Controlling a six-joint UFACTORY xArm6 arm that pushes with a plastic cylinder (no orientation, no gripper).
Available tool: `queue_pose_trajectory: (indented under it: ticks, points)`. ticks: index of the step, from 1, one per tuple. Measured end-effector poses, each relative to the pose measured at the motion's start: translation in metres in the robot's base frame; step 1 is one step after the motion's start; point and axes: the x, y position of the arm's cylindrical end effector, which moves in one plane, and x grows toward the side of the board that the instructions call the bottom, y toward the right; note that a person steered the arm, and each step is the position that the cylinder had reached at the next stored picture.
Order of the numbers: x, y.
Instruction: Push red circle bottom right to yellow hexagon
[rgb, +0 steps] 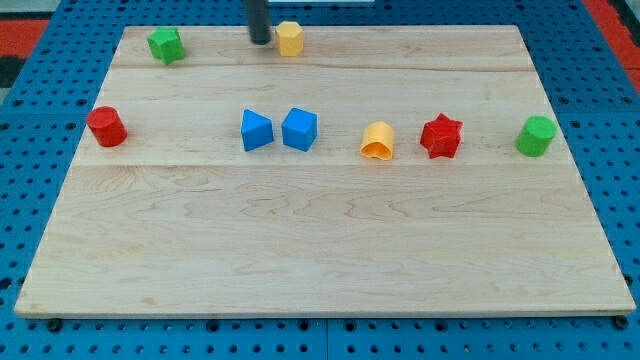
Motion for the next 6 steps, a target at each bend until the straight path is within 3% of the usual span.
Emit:
queue_pose_trajectory:
  ticks: [1,2,4,6]
  points:
    - [0.003,0.041]
    - [0.005,0.041]
    - [0.059,0.023]
    - [0.068,0.03]
